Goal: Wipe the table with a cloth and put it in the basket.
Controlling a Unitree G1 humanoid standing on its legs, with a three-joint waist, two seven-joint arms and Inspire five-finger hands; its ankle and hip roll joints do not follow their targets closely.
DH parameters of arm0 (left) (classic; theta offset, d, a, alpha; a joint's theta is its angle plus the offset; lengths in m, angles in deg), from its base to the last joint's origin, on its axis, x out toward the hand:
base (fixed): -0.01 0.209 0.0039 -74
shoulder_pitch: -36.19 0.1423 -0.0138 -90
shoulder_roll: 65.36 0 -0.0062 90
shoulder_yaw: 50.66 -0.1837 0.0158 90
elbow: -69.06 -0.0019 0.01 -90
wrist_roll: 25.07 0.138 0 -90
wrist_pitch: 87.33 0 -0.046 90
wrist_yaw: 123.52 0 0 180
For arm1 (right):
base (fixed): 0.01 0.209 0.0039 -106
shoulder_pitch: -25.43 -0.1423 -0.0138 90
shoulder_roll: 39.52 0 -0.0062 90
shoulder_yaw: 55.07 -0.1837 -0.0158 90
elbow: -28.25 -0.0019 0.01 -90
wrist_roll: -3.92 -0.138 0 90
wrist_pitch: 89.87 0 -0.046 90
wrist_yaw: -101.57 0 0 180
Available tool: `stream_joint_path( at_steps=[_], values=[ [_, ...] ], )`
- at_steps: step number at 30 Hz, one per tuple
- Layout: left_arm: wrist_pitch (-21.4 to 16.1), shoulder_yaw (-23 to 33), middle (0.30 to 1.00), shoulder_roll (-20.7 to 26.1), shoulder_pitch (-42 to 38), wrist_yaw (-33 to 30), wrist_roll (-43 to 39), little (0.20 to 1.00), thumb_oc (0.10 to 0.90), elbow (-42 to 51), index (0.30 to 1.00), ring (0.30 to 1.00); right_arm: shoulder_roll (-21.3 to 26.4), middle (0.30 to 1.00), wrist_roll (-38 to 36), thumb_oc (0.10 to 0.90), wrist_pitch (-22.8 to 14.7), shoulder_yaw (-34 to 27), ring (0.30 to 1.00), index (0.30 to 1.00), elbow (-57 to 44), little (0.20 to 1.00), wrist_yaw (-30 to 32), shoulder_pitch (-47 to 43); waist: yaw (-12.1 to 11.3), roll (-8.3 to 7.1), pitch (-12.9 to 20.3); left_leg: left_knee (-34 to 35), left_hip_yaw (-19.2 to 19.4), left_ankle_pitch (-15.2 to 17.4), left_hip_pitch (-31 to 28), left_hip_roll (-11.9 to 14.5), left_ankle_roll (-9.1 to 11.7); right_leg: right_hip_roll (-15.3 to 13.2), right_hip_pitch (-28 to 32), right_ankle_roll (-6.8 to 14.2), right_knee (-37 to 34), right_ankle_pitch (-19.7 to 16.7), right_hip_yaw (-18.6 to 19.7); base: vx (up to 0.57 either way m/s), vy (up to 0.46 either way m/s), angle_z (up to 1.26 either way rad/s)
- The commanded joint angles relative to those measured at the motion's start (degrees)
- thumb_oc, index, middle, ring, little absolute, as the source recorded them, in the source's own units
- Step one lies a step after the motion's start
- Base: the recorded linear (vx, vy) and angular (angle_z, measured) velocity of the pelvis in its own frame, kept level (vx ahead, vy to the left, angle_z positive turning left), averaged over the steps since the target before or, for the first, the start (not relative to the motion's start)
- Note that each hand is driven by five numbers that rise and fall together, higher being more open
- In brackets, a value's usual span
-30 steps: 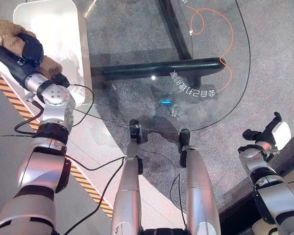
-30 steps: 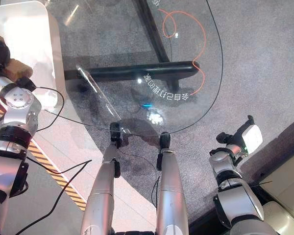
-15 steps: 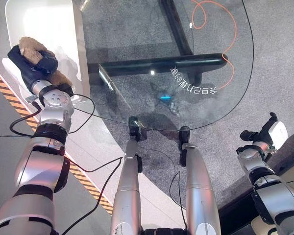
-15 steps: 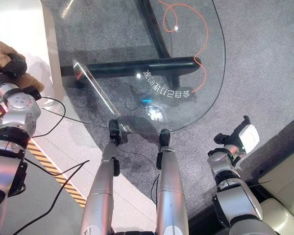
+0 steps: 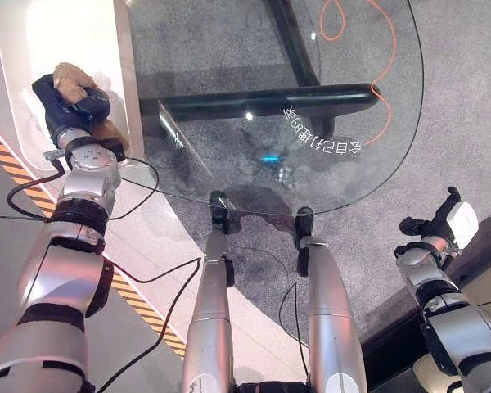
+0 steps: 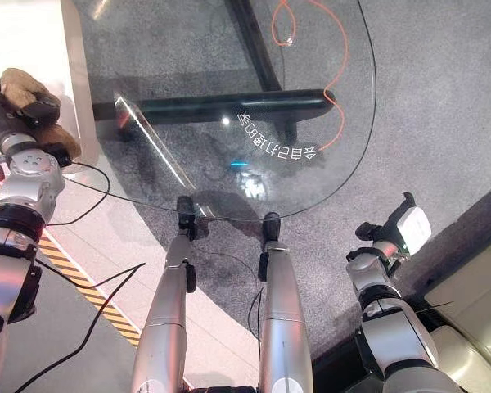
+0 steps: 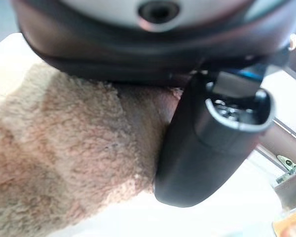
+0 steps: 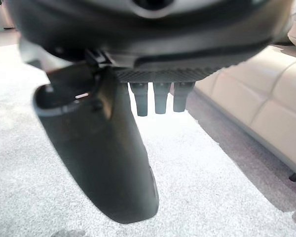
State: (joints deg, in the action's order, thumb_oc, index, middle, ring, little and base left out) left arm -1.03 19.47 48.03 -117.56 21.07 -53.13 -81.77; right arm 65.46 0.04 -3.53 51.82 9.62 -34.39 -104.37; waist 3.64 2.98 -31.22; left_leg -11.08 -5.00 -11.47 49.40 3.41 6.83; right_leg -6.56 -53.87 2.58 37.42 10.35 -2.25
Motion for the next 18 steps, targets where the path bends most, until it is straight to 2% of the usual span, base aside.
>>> stream_joint_path(
  at_steps=[1,3,5,6,18],
  values=[
    [-2.3,1.0,0.300,8.2,-6.4,-2.2,3.2,0.200,0.100,-2.0,0.300,0.300,2.7,0.900,0.9,0.800,0.5,0.2,0.900,0.900,0.7,0.900,1.7,2.4,0.3,-1.25,1.4,-8.2,7.0,11.0,-1.5,-5.2,-6.6,5.2,2.9,0.2,-15.0,-9.5,-1.4,0.00,0.000,0.00],
    [-1.7,1.0,0.300,8.2,-6.5,-2.0,3.0,0.200,0.100,-2.2,0.300,0.300,2.5,0.900,0.9,0.800,0.3,0.2,0.900,0.900,0.7,0.900,1.8,2.5,0.3,-1.31,1.4,-8.2,7.0,11.1,-1.4,-5.2,-6.6,5.1,2.8,0.3,-15.1,-9.7,-1.4,0.00,0.000,0.00],
    [-1.4,1.0,0.839,8.2,-6.5,-1.4,2.5,0.829,0.729,-2.7,0.839,0.839,2.3,0.900,0.9,0.800,0.5,0.3,0.900,0.900,0.6,0.900,1.8,2.4,0.3,-1.32,1.4,-8.2,6.9,11.1,-1.3,-5.3,-6.7,5.1,2.7,0.3,-15.1,-9.9,-1.3,0.00,0.000,0.00],
    [-1.2,1.0,0.900,8.2,-6.5,-1.2,2.6,0.900,0.800,-2.8,0.900,0.900,2.3,0.900,0.9,0.800,0.5,0.3,0.900,0.900,0.6,0.900,1.6,2.5,0.3,-1.35,1.4,-8.3,6.9,11.0,-1.2,-5.3,-6.7,5.1,2.6,0.3,-15.1,-10.0,-1.3,0.00,0.000,0.00],
    [-0.8,1.1,0.900,8.2,-6.0,-0.6,1.6,0.900,0.800,-3.1,0.900,0.900,2.1,0.900,0.9,0.800,0.1,0.2,0.900,0.900,0.7,0.900,1.7,2.8,0.3,-1.30,1.4,-8.2,6.7,11.1,-1.3,-5.3,-6.8,5.2,2.5,0.5,-15.2,-10.3,-1.0,0.00,0.000,0.00]
  ],
)
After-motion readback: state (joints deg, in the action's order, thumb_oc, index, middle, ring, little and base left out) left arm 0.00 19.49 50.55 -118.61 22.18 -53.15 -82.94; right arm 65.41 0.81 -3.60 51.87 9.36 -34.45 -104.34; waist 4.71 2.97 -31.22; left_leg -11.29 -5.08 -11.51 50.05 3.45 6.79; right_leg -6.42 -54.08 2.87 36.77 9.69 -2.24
